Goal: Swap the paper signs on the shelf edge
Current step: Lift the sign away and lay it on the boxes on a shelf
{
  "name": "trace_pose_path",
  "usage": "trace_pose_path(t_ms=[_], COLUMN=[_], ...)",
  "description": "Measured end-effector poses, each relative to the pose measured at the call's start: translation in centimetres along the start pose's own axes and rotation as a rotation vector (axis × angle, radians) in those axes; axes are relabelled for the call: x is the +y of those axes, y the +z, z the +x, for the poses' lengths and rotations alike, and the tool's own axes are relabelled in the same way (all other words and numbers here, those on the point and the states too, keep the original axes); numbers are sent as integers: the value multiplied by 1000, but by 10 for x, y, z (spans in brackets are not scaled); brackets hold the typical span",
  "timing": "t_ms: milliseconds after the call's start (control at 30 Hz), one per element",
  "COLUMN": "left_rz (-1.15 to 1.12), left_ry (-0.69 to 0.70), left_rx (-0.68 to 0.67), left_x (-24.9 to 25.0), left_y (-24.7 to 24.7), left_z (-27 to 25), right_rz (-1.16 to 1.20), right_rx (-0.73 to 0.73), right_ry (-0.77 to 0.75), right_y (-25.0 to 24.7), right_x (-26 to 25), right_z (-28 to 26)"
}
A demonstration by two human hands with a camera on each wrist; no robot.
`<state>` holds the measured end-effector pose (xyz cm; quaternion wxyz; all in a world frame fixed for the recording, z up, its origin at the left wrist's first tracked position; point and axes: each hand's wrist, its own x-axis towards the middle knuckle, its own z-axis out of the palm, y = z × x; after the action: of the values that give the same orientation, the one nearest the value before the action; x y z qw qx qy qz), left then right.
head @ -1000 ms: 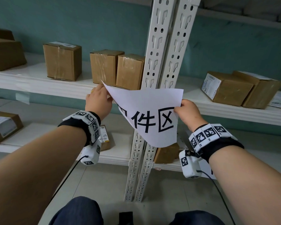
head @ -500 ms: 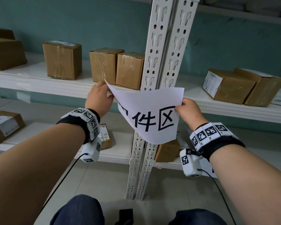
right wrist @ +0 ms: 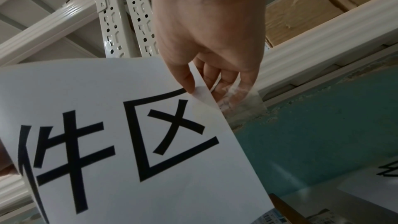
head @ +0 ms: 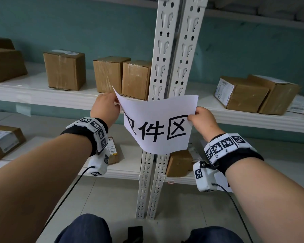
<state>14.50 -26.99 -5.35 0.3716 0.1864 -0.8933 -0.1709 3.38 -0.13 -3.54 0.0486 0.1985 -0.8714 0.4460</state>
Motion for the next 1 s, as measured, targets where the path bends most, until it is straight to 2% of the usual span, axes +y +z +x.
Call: trace_pose_path(t_ms=[367,567,833,1000], left_rz=[144,212,147,167], left_ry=[-18,18,11,76], left_rx=[-2,23,46,84], left_x=[1,-1,0,-6], left_y=[9,11,5,9], left_z=[-2,-4,-7,-7], right_rz=[0,-9,-20,-28], right_rx=[8,39,51,48], right_ry=[11,4,25,24], right_y=[-4,-5,-8,-8], right_x=[6,11,10,11], right_z=[0,1,-1,-2])
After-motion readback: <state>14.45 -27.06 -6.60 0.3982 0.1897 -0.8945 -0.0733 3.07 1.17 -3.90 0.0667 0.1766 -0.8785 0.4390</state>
